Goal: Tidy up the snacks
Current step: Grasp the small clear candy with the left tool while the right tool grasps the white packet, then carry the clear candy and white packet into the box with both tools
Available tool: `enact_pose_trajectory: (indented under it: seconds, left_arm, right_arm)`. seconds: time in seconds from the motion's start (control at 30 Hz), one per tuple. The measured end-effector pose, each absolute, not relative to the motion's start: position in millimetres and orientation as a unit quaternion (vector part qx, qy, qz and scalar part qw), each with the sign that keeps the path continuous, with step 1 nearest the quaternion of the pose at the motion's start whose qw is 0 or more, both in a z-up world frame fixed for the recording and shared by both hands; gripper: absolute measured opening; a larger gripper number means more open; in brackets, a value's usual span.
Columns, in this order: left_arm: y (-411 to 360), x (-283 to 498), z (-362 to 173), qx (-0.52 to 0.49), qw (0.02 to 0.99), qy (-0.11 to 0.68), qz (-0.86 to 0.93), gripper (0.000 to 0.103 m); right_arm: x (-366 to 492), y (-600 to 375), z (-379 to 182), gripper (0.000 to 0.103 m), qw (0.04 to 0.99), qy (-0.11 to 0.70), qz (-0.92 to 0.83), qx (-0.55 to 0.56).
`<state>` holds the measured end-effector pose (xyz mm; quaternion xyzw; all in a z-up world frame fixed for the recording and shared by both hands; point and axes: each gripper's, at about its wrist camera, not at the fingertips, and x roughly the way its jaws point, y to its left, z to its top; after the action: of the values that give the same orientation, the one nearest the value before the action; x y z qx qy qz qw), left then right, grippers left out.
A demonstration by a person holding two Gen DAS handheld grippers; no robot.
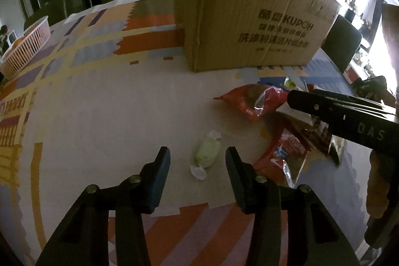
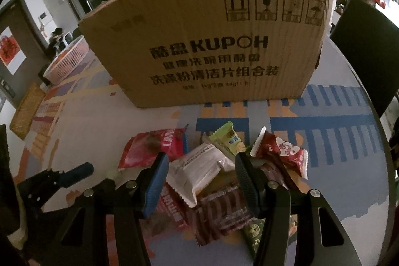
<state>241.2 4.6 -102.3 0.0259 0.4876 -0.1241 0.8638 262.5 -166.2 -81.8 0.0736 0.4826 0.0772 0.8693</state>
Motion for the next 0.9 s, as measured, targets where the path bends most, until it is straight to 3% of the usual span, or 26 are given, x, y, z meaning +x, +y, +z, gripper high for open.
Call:
enact_pose_trajectory:
  seconds: [0.33, 0.53, 0.7, 0.8, 0.9]
  left_arm:
    - [1, 248, -110, 0.025, 0.859, 0.495, -0.128, 0.039]
    - [-1, 251, -110, 0.026, 0.859, 0.495, -0.127, 0.019]
    - [-1, 251, -107, 0.01, 0.859, 0.496, -0.13, 0.019]
    - [-1, 249, -99, 0.001, 0.863, 0.488, -0.129, 0.019]
    - [-2, 247, -91, -0.006, 0.868, 0.48, -0.129, 0.019]
  right_arm:
    - [272, -153, -100, 0.047, 0.855, 0.505, 0.091, 0.076]
    - [277, -151, -105, 0.041, 0.853, 0.507, 0.095, 0.082]
    - [276, -155, -106, 0.036, 0.854, 0.505, 0.099, 0.076]
    - [275, -156, -106, 0.024, 0.855, 0.501, 0.106, 0.078]
    - [273, -156, -103, 0.023, 0.857, 0.497, 0.11, 0.077]
